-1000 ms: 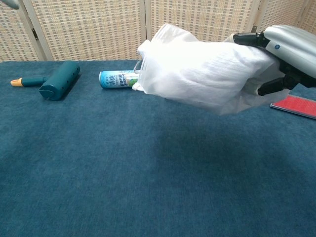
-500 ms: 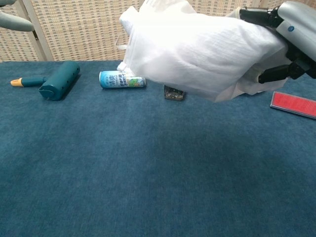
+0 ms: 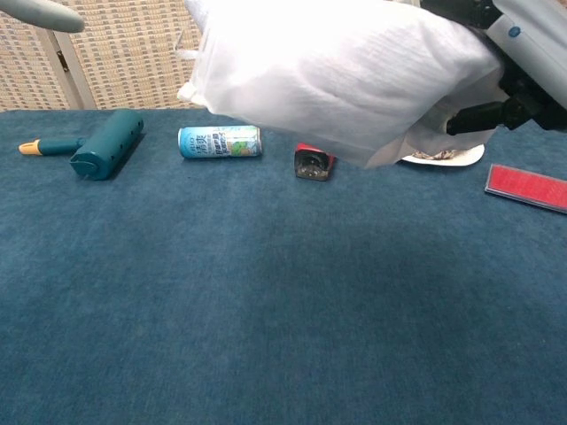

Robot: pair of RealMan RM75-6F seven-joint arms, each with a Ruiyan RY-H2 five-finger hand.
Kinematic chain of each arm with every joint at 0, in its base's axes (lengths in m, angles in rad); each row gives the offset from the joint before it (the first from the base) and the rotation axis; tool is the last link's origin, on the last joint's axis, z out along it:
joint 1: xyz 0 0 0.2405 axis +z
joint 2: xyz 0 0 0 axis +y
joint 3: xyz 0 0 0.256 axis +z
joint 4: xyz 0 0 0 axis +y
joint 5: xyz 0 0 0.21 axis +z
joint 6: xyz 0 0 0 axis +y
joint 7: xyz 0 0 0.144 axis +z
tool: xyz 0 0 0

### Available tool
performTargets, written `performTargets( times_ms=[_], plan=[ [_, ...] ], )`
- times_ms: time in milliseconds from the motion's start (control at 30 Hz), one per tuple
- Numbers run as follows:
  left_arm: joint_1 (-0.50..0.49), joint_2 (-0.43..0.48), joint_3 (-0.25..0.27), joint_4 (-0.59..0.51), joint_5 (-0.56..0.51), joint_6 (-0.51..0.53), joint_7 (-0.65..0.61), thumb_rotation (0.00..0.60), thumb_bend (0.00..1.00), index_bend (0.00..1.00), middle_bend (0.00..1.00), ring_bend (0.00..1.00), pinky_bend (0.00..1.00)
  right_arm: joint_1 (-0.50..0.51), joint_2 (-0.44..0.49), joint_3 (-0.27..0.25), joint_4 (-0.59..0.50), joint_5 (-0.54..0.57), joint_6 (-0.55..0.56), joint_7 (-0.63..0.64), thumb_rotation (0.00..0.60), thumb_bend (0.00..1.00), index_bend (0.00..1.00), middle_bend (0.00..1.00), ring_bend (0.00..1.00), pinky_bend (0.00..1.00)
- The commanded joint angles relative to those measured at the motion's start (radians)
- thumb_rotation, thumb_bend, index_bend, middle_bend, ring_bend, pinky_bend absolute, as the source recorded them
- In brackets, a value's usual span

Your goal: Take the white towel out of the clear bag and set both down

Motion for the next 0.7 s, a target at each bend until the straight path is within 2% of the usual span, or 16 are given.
performTargets(
  times_ms=[33,400,700],
  plan=[
    [-0.01,0.003,-0.006,-0.01,-0.003,-0.006,0.001,0.6,0.04,0.31,0.96,0.85,0.97,0.009,-0.009,0.004,0.009,0.0,0.005,0.001,0.6,0.69,0.48,0.54,0.49,0.63],
    [-0.053,0.054,-0.024,-0.07,0.003,-0.072,-0.126,0.6,0.04,0.33,0.96,0.86,0.97,0.046,-0.046,0.021,0.032,0.009,0.018,0.01,0.6,0.68,0.48,0.54,0.49,0.63],
    [-0.083,0.061,-0.025,-0.076,0.006,-0.1,-0.128,0.6,0.04,0.33,0.96,0.86,0.98,0.064,-0.061,0.022,0.043,0.014,0.029,0.017,0.6,0.68,0.48,0.54,0.49,0.63]
  ],
)
